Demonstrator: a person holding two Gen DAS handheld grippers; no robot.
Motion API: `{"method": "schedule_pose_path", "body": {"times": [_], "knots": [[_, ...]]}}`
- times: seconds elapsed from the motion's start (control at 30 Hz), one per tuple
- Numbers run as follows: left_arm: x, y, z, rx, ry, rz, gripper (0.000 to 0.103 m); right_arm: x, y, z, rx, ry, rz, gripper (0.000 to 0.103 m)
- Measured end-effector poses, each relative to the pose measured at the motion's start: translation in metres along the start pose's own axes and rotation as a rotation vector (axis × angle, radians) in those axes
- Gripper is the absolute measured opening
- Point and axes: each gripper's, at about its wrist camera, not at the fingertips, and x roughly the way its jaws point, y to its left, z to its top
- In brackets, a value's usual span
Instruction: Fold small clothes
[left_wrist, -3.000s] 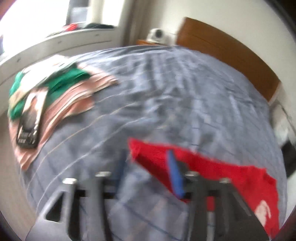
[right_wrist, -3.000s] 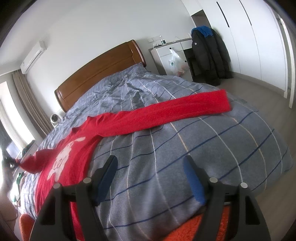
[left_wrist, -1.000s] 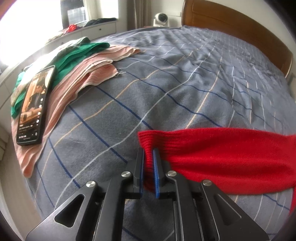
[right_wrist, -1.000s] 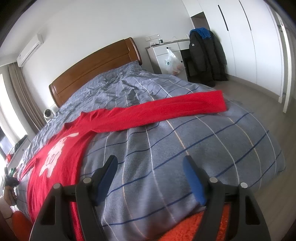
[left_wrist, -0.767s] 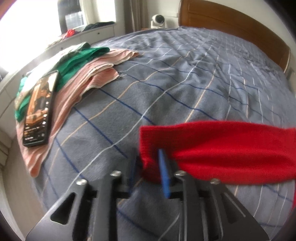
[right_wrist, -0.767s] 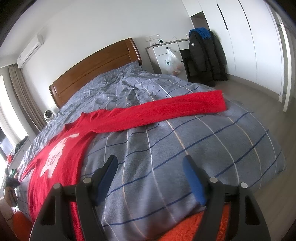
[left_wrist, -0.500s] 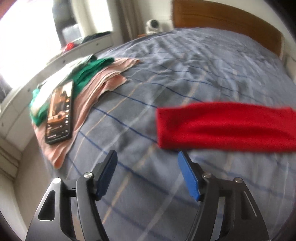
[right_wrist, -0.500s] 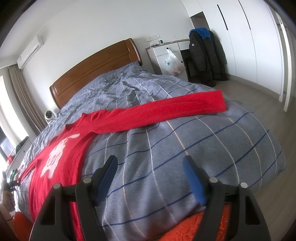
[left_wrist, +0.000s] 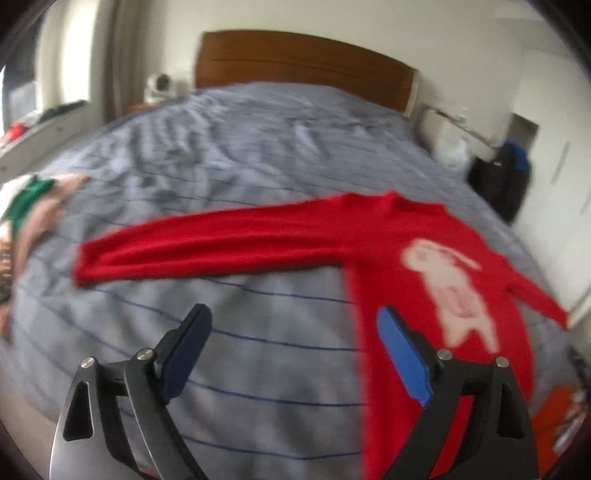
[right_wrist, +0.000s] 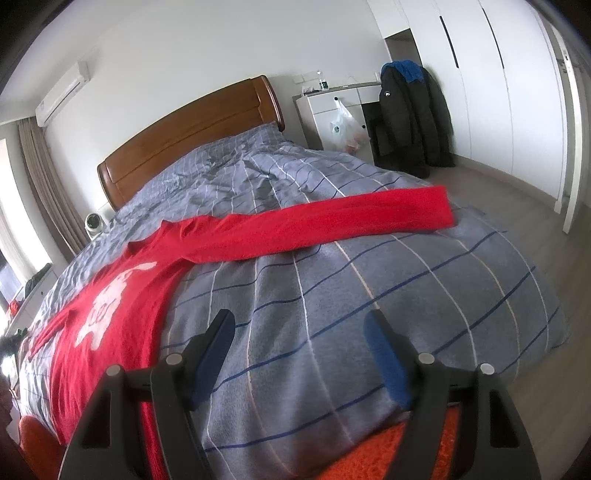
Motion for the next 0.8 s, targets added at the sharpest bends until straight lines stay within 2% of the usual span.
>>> {"method": "schedule_pose_path", "body": {"times": [0.13, 0.2, 0.27, 0.33, 0.43, 0.53, 0.6, 0.63, 0.7, 0.73, 0.77, 0.8], "knots": [[0.007, -0.01, -0.02, -0.05, 0.057, -0.08, 0.092, 0.001, 0.0, 0.002, 0.0, 0.037, 0.032, 0.072], [0.006, -0.009, -0.04, -0.079, 0.084, -0.131, 0.092, 0.002, 0.005, 0.001, 0.019, 0.108, 0.122, 0.072], [-0.002, -0.019, -0.074, -0.074, 0.118, -0.174, 0.092, 0.004, 0.019, -0.005, 0.009, 0.19, 0.223, 0.072], [0.001, -0.028, -0.103, -0.039, 0.183, -0.177, 0.092, 0.004, 0.039, -0.015, -0.051, 0.265, 0.307, 0.072], [0.003, -0.048, -0.137, 0.026, 0.245, -0.199, 0.092, 0.009, 0.078, -0.039, -0.208, 0.379, 0.397, 0.072], [0.005, -0.069, -0.149, 0.1, 0.243, -0.197, 0.091, 0.022, 0.102, -0.058, -0.296, 0.458, 0.439, 0.072], [0.008, -0.072, -0.147, 0.1, 0.237, -0.21, 0.089, 0.037, 0.114, -0.072, -0.325, 0.537, 0.47, 0.072], [0.011, -0.071, -0.145, 0.082, 0.24, -0.22, 0.084, 0.04, 0.119, -0.077, -0.328, 0.554, 0.485, 0.072], [0.016, -0.069, -0.141, 0.069, 0.249, -0.228, 0.071, 0.045, 0.128, -0.087, -0.336, 0.578, 0.525, 0.058], [0.017, -0.068, -0.142, 0.071, 0.255, -0.22, 0.051, 0.048, 0.131, -0.091, -0.345, 0.592, 0.537, 0.051], [0.018, -0.067, -0.142, 0.074, 0.263, -0.219, 0.021, 0.049, 0.135, -0.096, -0.359, 0.605, 0.536, 0.023], [0.02, -0.065, -0.143, 0.072, 0.279, -0.23, 0.008, 0.05, 0.138, -0.102, -0.386, 0.612, 0.504, 0.004]]}}
